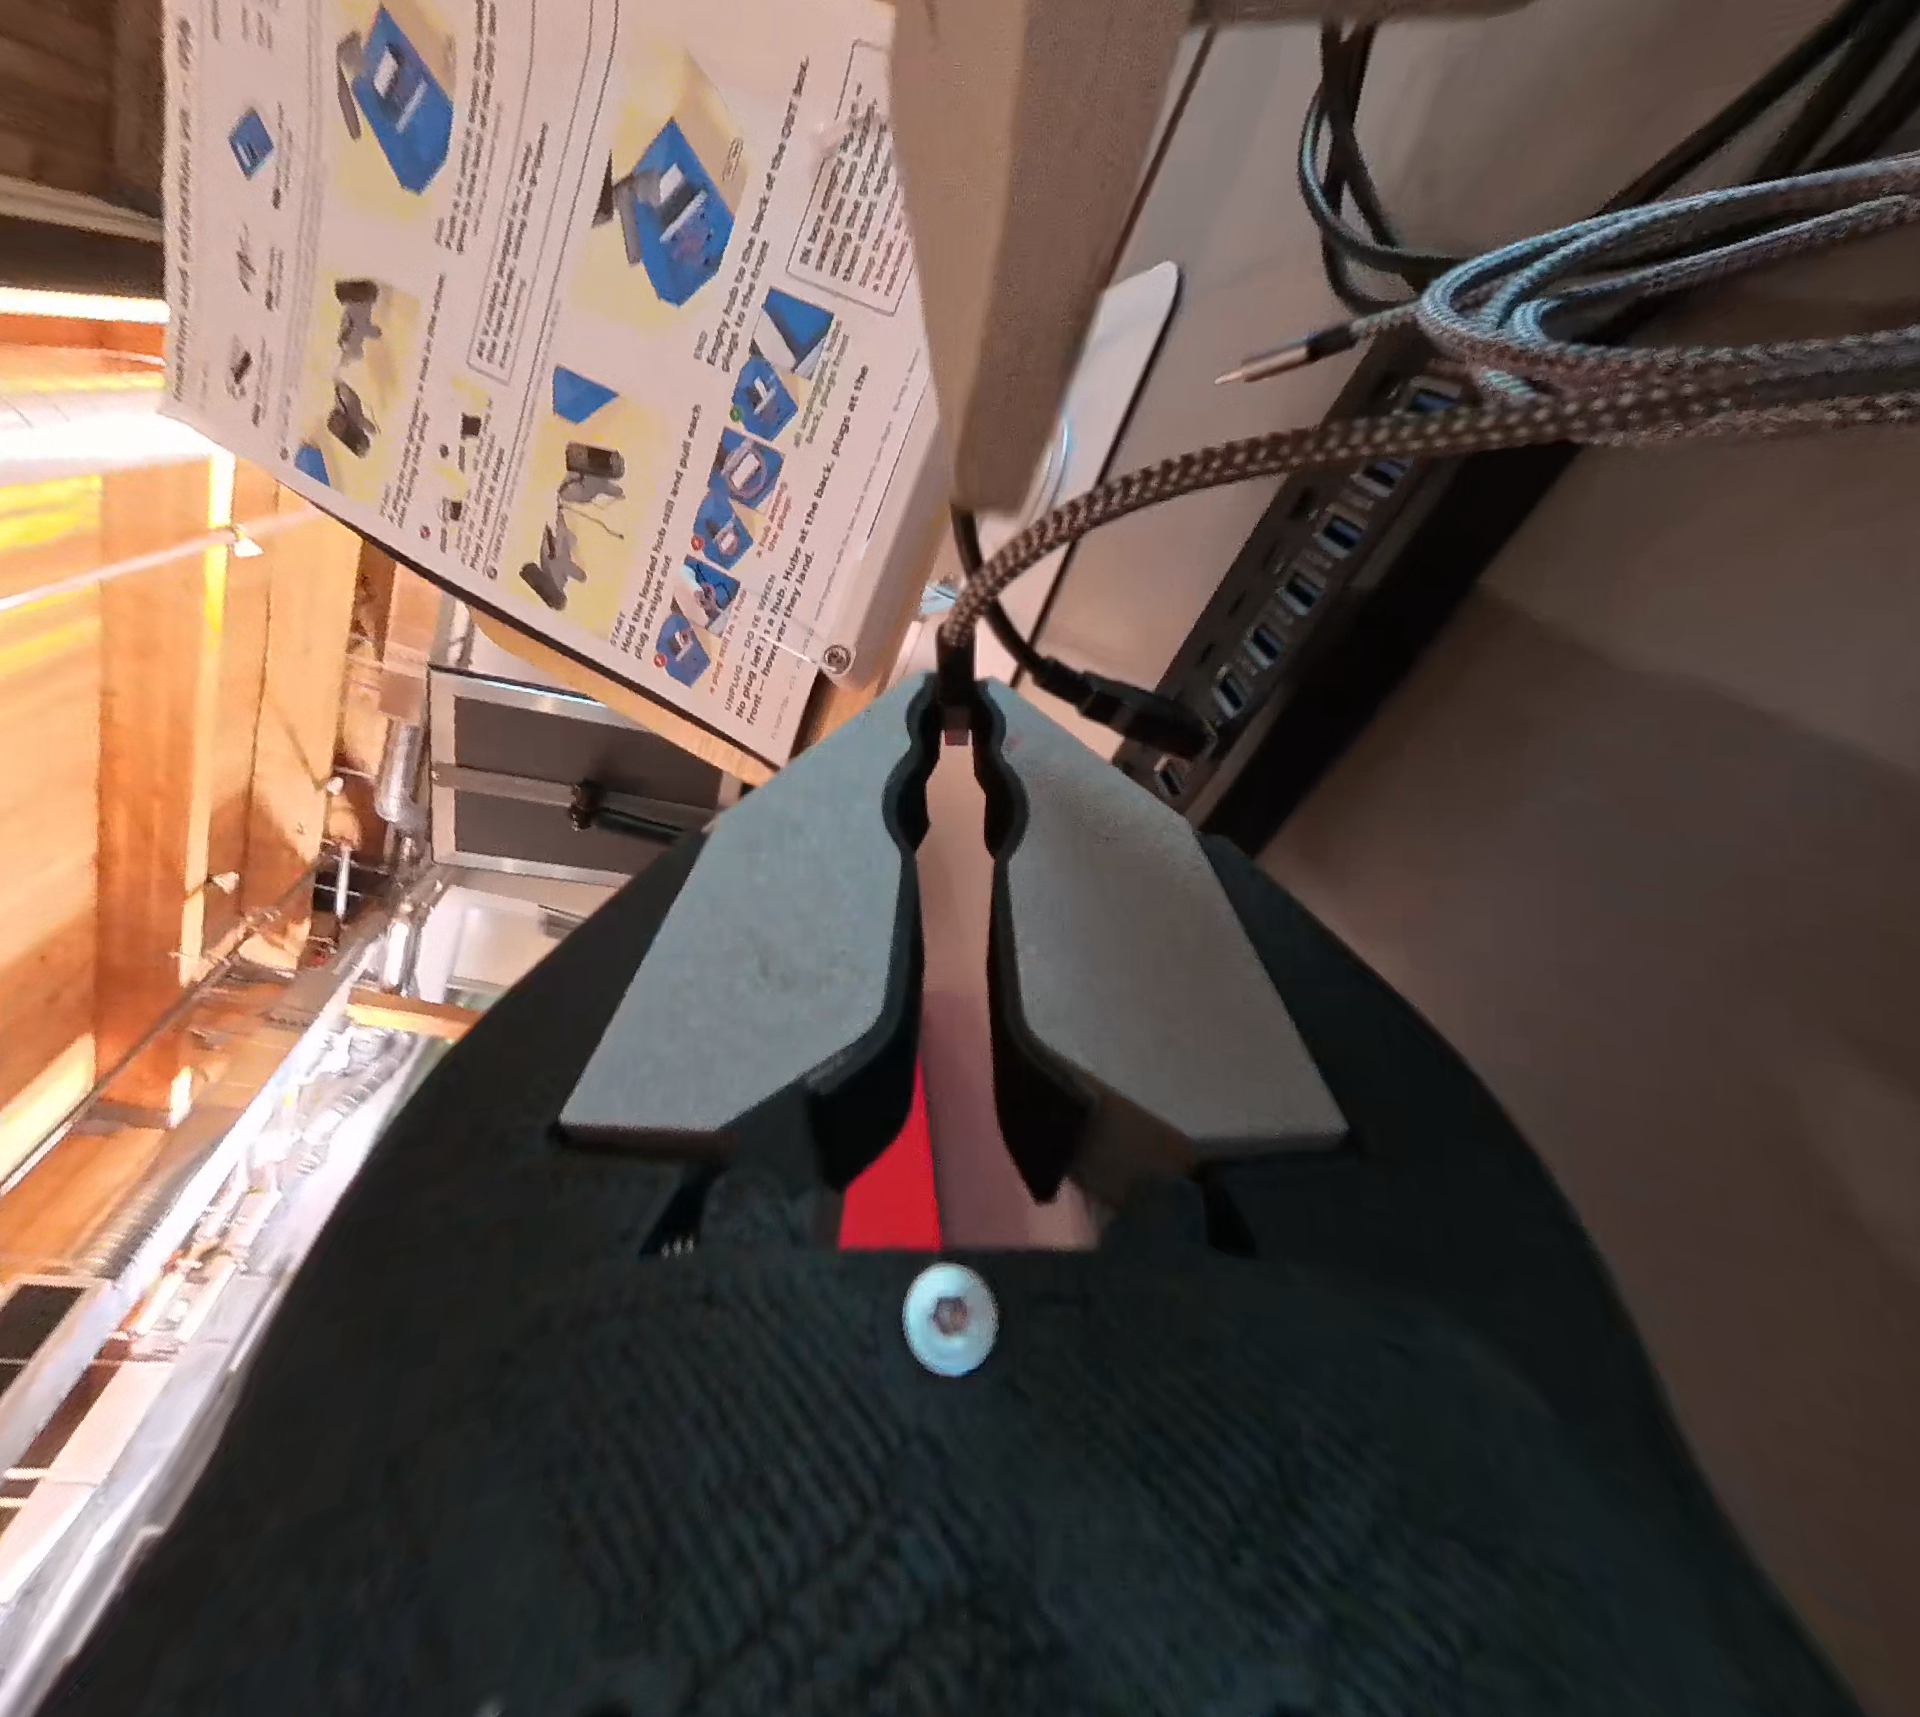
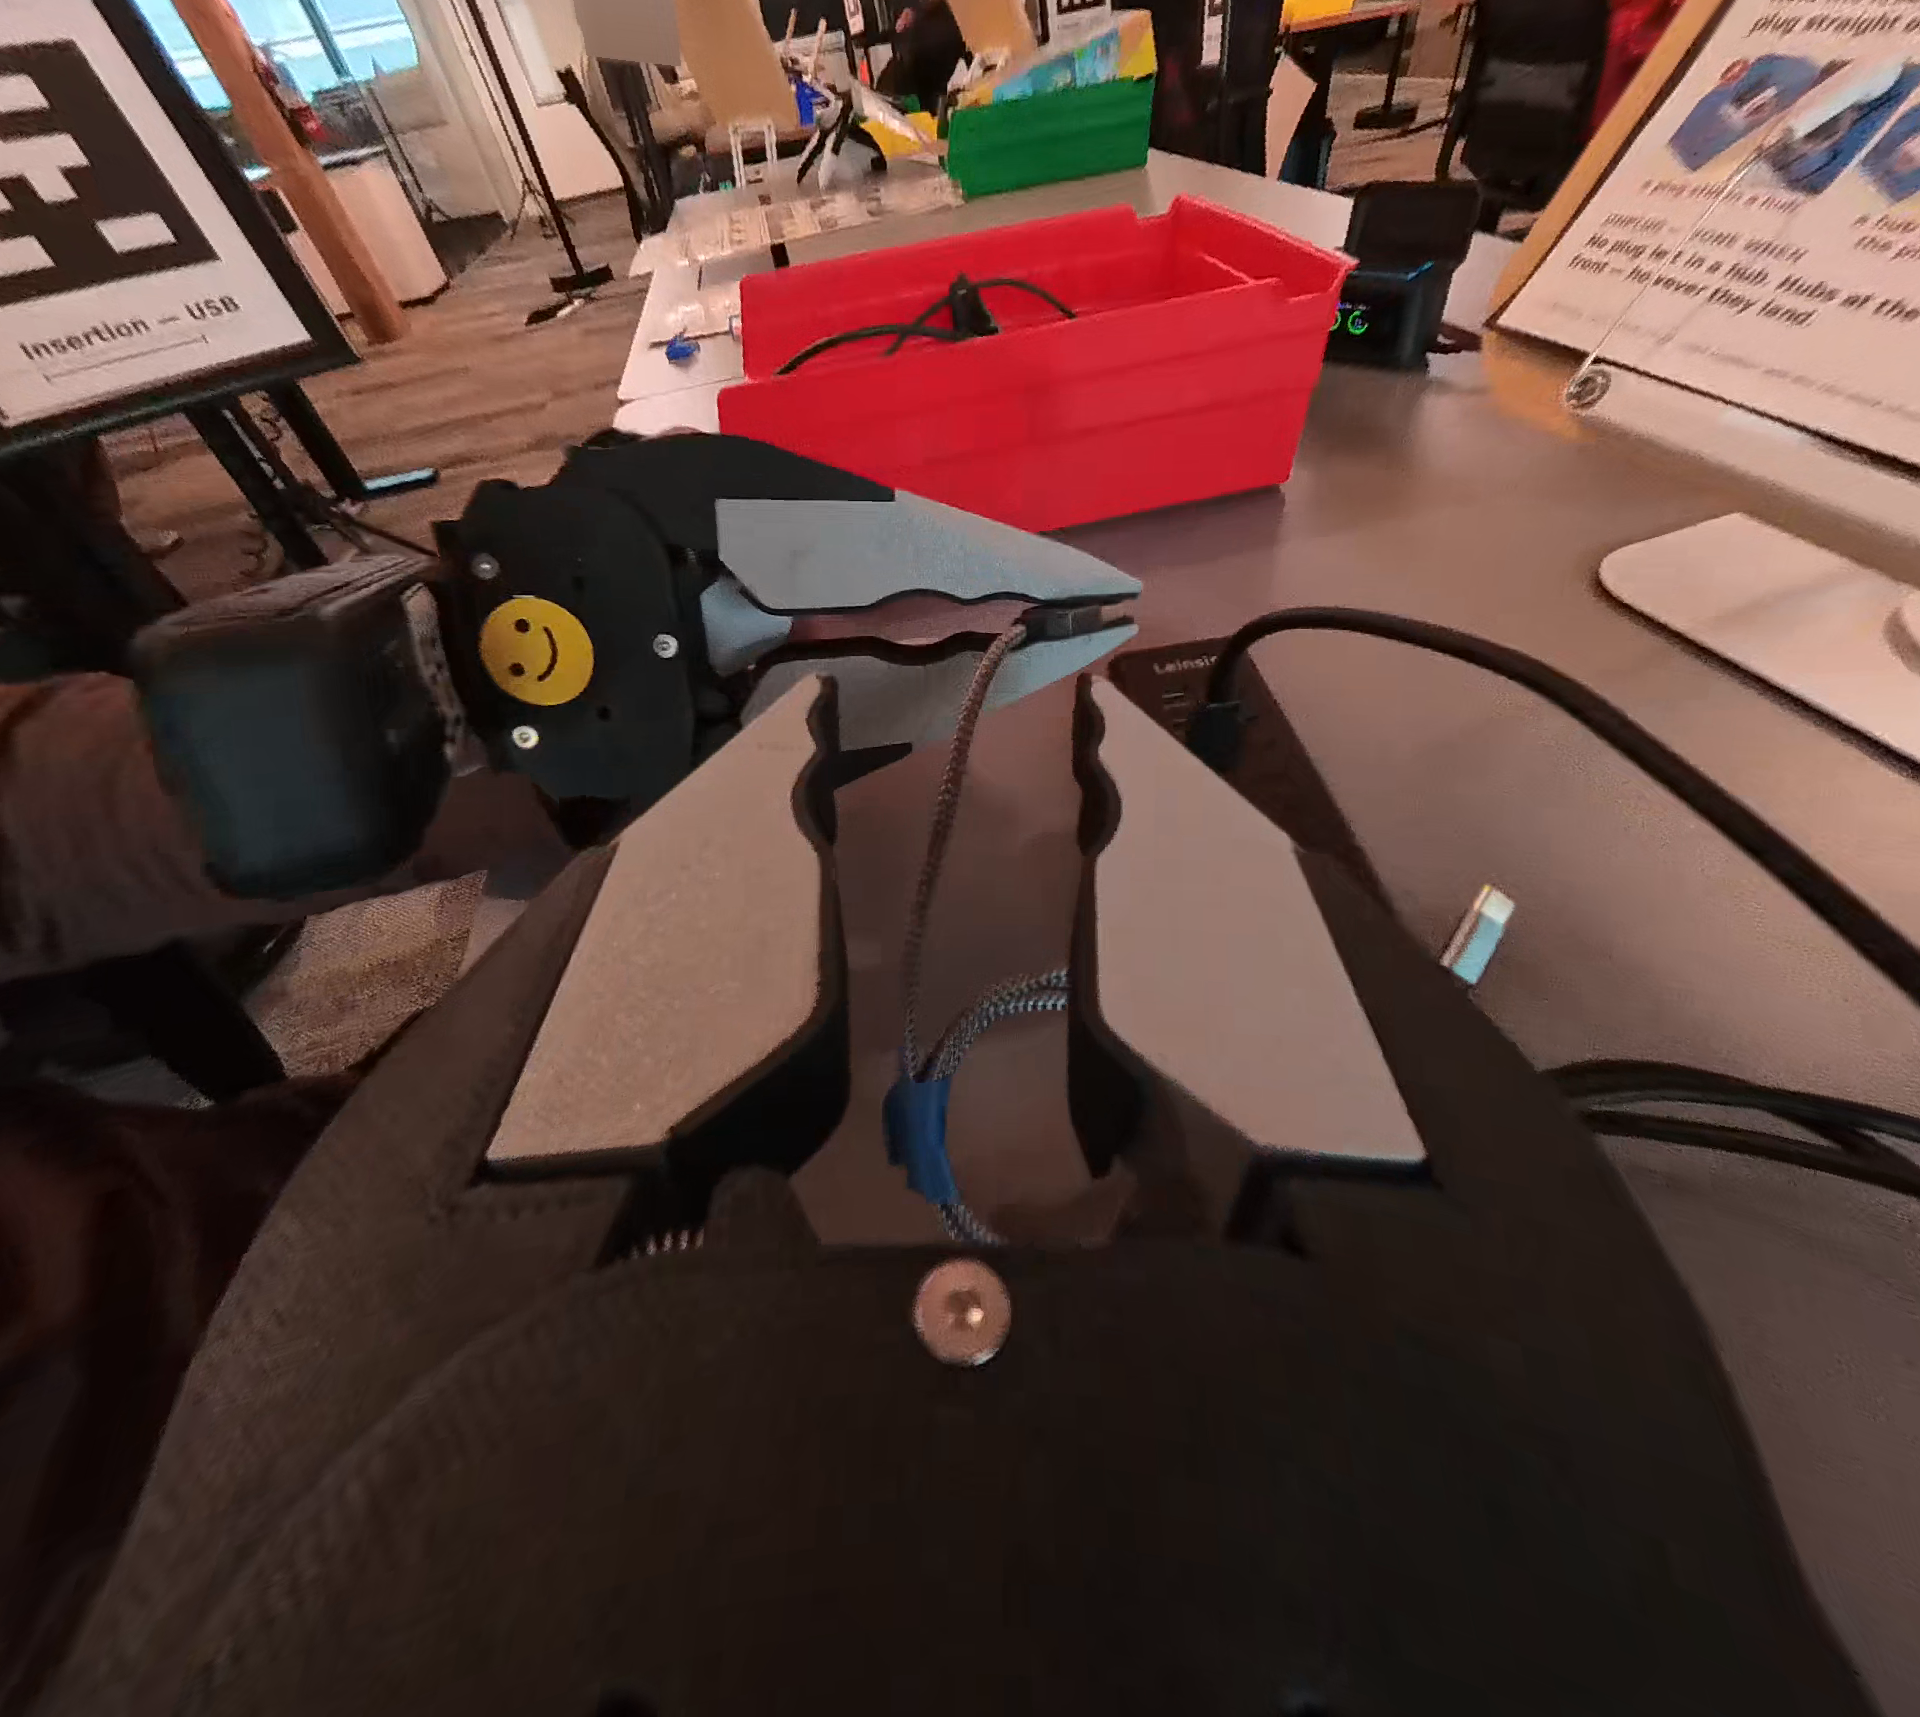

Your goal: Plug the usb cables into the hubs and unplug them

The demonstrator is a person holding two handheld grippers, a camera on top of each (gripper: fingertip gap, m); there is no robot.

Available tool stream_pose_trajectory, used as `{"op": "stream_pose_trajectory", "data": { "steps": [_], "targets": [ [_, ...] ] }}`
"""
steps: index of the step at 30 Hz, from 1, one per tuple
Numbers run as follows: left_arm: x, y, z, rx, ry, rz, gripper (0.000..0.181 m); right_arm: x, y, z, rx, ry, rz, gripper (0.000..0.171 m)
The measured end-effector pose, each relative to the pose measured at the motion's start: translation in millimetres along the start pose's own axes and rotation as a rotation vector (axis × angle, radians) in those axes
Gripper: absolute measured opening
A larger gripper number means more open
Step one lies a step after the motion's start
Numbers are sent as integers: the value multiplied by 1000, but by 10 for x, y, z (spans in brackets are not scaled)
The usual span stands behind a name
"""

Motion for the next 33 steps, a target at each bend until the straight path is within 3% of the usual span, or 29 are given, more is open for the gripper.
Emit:
{"op": "stream_pose_trajectory", "data": {
  "steps": [2,9,13,16,20,23,30,33],
  "targets": [
    [-35,-14,-18,-17,-12,33,3,28,-6,39,-10,6,14,40],
    [-165,-134,-54,-43,-26,167,3,76,-32,79,52,66,-24,9],
    [-169,-131,-59,-52,-18,172,3,79,-45,73,39,63,-9,6],
    [-185,-151,-48,-82,24,226,2,98,-57,107,80,75,-32,17],
    [-205,-212,-28,-98,48,293,3,124,-48,154,165,114,-121,14],
    [-192,-211,-20,-40,14,216,3,109,-60,111,218,125,-169,5],
    [-166,-3,-174,-30,-172,-53,6,-13,-130,-104,-3,-12,12,2],
    [-81,106,-242,6,-269,-199,3,-141,-90,-290,-235,-187,80,2]
  ]
}}
Point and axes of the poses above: each gripper's, where its closed fingertips meet, z out along the fingers, x out of its underside, y = z × x across the jaws, the point moved 9 cm from there along -z, back along the fingers, and after that the axes turned 6 degrees about z, right-handed, at the moved point
